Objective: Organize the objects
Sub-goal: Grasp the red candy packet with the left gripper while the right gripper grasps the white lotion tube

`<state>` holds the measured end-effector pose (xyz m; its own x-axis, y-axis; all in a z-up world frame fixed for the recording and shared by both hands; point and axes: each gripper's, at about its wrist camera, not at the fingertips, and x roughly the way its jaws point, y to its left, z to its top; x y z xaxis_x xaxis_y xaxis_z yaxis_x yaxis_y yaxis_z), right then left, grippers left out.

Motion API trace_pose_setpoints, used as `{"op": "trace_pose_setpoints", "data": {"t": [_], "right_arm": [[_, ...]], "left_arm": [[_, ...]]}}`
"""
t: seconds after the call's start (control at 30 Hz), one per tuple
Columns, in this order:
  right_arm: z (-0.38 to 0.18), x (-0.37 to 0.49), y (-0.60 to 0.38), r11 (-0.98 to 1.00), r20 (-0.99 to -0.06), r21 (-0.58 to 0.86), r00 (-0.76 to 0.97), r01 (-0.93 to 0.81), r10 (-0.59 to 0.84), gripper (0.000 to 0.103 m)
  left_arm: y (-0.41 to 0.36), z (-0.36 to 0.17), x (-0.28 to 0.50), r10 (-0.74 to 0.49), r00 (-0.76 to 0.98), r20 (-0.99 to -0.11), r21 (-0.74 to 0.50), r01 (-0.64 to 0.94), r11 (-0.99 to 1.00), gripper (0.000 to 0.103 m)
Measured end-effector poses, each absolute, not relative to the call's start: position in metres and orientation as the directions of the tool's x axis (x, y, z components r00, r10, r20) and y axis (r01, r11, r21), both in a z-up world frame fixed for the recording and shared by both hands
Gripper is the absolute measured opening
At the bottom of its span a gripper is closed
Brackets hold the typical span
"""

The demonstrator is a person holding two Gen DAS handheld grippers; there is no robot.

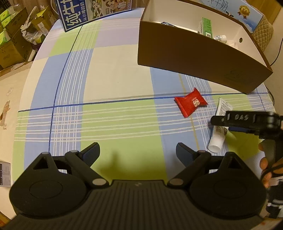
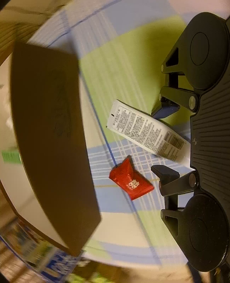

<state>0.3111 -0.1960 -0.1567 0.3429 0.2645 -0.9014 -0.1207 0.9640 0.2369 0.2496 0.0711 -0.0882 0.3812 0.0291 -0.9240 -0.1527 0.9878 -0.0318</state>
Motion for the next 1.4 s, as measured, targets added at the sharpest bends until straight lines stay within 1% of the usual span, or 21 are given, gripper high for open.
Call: {"op": "trace_pose_setpoints", "data": {"t": [0.13,0.23,0.33,0.4,0.5,0.73,0.9,1.03,1.1,1.2,1.3,1.33,1.37,1.4], "right_arm": [[-0.160,0.296,-0.176,0.956,-0.901,0.098,0.384,-0.275,0.203,0.055],[-0.162,0.286,-0.176,0.942,-0.892,0.072,0.403,-0.327,0.208,0.054],[-0.163,0.278,-0.184,0.931,-0.888,0.058,0.408,-0.359,0.213,0.049],[-0.162,0.273,-0.192,0.928,-0.886,0.046,0.414,-0.369,0.209,0.043],[-0.160,0.270,-0.212,0.928,-0.885,0.038,0.419,-0.371,0.204,0.038],[-0.157,0.271,-0.258,0.949,-0.881,0.047,0.435,-0.311,0.185,0.038],[-0.156,0.271,-0.276,0.960,-0.873,0.046,0.456,-0.276,0.173,0.038],[-0.155,0.269,-0.283,0.963,-0.869,0.045,0.466,-0.267,0.170,0.038],[-0.155,0.268,-0.285,0.965,-0.867,0.044,0.471,-0.257,0.165,0.038],[-0.155,0.267,-0.290,0.967,-0.863,0.059,0.474,-0.249,0.174,0.038],[-0.154,0.267,-0.289,0.967,-0.864,0.060,0.473,-0.247,0.174,0.038],[-0.154,0.267,-0.288,0.968,-0.864,0.058,0.473,-0.246,0.172,0.038],[-0.155,0.267,-0.289,0.968,-0.864,0.057,0.473,-0.246,0.172,0.038],[-0.155,0.268,-0.288,0.968,-0.864,0.054,0.474,-0.247,0.169,0.038]], "left_arm": [[0.070,-0.092,0.251,0.024,0.380,-0.925,-0.036,-0.149,0.988,0.091],[0.068,-0.093,0.251,0.017,0.388,-0.922,-0.042,-0.143,0.989,0.091],[0.066,-0.095,0.252,0.007,0.404,-0.915,-0.050,-0.130,0.990,0.091],[0.062,-0.097,0.253,-0.005,0.416,-0.909,-0.055,-0.109,0.993,0.091],[0.051,-0.104,0.258,-0.021,0.438,-0.899,-0.053,-0.061,0.997,0.090],[0.024,-0.118,0.286,-0.078,0.476,-0.876,-0.041,0.087,0.995,0.090],[0.000,-0.129,0.316,-0.151,0.518,-0.842,-0.020,0.249,0.968,0.085],[-0.016,-0.142,0.336,-0.165,0.499,-0.851,0.031,0.361,0.932,0.072],[-0.020,-0.148,0.343,-0.159,0.485,-0.860,0.046,0.383,0.923,0.070],[-0.022,-0.153,0.350,-0.166,0.474,-0.864,0.049,0.409,0.911,0.063],[-0.023,-0.158,0.354,-0.180,0.457,-0.871,0.036,0.424,0.905,0.054],[-0.023,-0.159,0.354,-0.183,0.450,-0.874,0.031,0.426,0.904,0.045],[-0.023,-0.161,0.355,-0.186,0.439,-0.879,0.023,0.428,0.903,0.040],[-0.023,-0.162,0.355,-0.189,0.437,-0.879,0.017,0.426,0.905,0.039]]}}
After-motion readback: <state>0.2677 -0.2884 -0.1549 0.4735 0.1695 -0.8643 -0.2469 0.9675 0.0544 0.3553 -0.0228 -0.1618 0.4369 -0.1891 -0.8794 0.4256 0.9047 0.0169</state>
